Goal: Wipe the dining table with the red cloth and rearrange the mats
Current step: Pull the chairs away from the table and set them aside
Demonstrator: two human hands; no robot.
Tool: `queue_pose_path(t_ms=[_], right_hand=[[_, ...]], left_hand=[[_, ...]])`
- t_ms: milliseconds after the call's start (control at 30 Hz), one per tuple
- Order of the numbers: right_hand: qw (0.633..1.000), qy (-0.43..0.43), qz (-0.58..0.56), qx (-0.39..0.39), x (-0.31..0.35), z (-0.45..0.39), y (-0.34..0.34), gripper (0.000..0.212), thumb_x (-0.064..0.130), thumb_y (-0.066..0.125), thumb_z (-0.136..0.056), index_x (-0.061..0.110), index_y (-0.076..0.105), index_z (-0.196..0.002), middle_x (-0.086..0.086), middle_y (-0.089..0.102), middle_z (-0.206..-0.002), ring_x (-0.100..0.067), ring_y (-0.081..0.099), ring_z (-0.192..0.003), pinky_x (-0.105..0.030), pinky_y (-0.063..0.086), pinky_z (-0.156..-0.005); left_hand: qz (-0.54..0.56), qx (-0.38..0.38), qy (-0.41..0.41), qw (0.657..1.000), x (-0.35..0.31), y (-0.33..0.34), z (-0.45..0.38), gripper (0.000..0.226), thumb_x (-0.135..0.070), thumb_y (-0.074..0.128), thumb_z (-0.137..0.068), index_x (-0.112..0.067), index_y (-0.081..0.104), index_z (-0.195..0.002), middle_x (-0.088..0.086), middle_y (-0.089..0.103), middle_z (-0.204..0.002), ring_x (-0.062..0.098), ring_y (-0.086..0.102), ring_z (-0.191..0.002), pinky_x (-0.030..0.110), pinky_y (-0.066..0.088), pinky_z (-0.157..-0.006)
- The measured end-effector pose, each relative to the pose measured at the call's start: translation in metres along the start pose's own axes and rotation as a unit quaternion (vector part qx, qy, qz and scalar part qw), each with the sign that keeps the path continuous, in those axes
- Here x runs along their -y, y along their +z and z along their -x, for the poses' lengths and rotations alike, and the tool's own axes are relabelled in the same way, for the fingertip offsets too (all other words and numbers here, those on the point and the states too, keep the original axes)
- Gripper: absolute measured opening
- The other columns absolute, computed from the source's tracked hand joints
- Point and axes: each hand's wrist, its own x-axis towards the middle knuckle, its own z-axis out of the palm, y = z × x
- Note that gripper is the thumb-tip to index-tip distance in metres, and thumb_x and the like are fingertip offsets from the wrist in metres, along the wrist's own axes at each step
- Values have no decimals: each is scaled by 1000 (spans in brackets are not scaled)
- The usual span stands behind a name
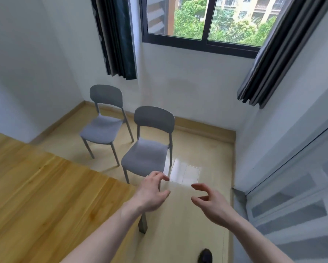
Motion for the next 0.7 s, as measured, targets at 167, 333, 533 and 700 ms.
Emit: queue_pose_path(t_ms=[167,333,533,700], right_hand=[[999,-12,7,34,-3,-68,-40,40,35,64,-97,38,55,-136,22,57,-134,10,63,-102,-11,49,-65],[997,-34,11,65,5,-153,-94,39,32,64,-95,37,57,-133,21,57,-134,10,64,-101,-11,49,-66],[985,-71,64,145,37,-243,-126,42,33,63,-95,37,55,-136,23,54,-136,11,63,-101,-12,50,-69],[973,-90,88,193,70,-306,-126,42,33,61,-95,37,54,-137,16,59,-133,10,62,-101,-10,46,-68]], left_hand=[[-4,-17,-55,998,6,-1,-45,38,-39,65,-94,-35,57,-131,-17,45,-143,6,45,-132,27,39,-114],[9,-59,-124,990,3,-7,-97,36,-43,66,-93,-38,57,-128,-22,46,-134,4,50,-124,26,45,-109],[52,-121,-195,972,-10,-11,-135,37,-42,67,-92,-38,57,-127,-22,44,-137,4,46,-127,27,40,-110],[64,-123,-249,958,4,-16,-162,38,-40,64,-95,-37,55,-131,-23,40,-137,6,45,-132,28,38,-113]])
